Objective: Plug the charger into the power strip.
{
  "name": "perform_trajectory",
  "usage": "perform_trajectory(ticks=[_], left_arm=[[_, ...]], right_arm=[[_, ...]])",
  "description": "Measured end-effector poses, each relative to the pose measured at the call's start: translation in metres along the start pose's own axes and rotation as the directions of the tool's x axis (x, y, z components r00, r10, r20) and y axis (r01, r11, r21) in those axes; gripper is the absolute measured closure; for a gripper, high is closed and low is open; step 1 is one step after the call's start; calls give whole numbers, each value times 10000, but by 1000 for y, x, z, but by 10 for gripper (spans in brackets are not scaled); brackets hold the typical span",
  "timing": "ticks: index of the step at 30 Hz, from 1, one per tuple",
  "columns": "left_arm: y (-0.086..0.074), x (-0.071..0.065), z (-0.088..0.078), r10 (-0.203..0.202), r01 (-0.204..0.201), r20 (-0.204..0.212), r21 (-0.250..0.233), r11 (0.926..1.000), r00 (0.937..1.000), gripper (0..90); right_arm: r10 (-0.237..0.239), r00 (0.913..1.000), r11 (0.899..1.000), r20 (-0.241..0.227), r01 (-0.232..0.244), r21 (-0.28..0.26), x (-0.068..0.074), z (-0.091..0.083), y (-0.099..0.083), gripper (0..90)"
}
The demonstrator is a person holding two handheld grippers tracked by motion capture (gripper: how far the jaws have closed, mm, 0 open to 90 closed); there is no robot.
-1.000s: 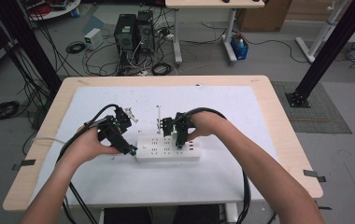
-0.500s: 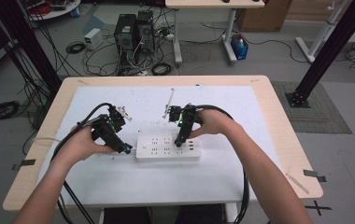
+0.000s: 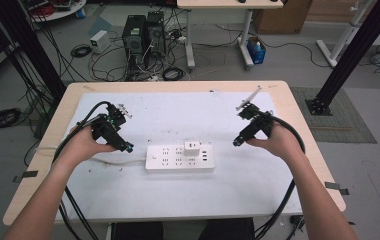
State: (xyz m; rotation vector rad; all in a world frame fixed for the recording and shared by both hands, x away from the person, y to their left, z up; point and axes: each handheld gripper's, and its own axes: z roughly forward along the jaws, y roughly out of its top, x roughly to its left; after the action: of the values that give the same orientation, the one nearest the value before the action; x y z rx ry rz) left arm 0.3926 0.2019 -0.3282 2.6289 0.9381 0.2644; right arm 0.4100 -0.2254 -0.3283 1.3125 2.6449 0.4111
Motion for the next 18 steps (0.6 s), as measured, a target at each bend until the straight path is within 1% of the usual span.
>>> perform_trajectory(ticks=[1,2,3,4,6,7,8,10,12,13,14,17,18], left_arm=[[1,0,0,-41,42,22,-82,10000,10000,160],[2,1,-1,60,-60,40,0,10000,10000,160],[3,1,-1,-3,4,39,-33,10000,10000,160],[4,2,-1,47,-47,-7,30,10000,10000,160],[4,2,-1,47,-47,-7,30,10000,10000,160],[9,1,-3,147,-147,-52,17,9999,9999,160],[10,1,-4,257,-257,-47,89,9996,9997,160],[12,0,-5,289,-289,-85,69,9996,9995,160],[13,-1,-6,279,-279,-68,19,9996,9996,160],[14,-2,-7,359,-359,-37,24,9994,9993,160],[14,-3,-7,317,-317,-46,11,9995,9995,160],[14,-4,-8,375,-375,-61,48,9993,9993,160],[14,-4,-7,348,-348,-69,30,9994,9994,160]], right_arm=[[155,9999,9999,14,-155,-61,-5,-1,-6,135],[274,9996,9996,43,-273,-115,-8,-3,-11,135],[433,9991,9990,44,-432,-131,-11,-4,-15,135],[542,9985,9984,-80,-543,-172,-13,-6,-18,135],[513,9986,9984,-103,-515,-233,-15,-8,-21,135],[567,9984,9972,39,-564,-488,-16,-14,-23,135],[635,9980,9964,45,-632,-557,-16,-15,-24,135],[658,9978,9962,-24,-658,-569,-16,-17,-24,135],[620,9981,9964,9,-619,-578,-17,-17,-24,135],[570,9984,9966,-15,-570,-600,-17,-17,-23,135],[559,9984,9964,-16,-559,-640,-17,-18,-23,135],[480,9988,9967,17,-478,-658,-16,-17,-23,135],[391,9992,9970,12,-390,-676,-16,-17,-23,135]])
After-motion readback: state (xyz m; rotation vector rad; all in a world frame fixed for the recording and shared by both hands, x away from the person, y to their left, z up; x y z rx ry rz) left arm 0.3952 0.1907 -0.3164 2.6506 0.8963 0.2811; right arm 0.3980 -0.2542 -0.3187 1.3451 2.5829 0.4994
